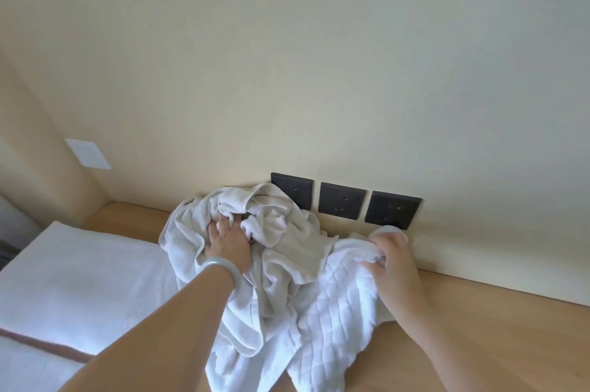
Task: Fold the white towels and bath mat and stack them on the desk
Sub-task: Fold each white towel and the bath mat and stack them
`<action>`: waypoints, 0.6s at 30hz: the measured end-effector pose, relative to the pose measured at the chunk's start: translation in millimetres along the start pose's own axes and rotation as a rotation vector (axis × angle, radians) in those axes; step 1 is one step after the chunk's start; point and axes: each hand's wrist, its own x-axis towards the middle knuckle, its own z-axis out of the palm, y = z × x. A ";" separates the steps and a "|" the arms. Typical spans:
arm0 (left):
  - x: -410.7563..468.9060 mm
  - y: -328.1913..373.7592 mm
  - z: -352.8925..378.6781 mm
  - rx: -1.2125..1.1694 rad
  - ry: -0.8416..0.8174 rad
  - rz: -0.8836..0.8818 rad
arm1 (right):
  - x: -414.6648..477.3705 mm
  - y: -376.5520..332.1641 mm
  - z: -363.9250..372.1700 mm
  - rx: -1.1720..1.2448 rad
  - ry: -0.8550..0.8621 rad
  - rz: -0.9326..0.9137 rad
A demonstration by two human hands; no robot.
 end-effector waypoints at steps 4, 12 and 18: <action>1.1 13.9 11.4 0.004 -0.041 -0.073 | -1.2 -6.7 6.3 -0.308 -0.508 0.096; -8.2 -7.2 -9.8 -0.056 -0.155 0.137 | -42.1 -39.3 29.1 -0.636 -0.460 0.092; -114.6 -42.2 3.5 -0.383 0.187 0.190 | -35.3 -29.7 25.7 -0.521 -0.346 0.065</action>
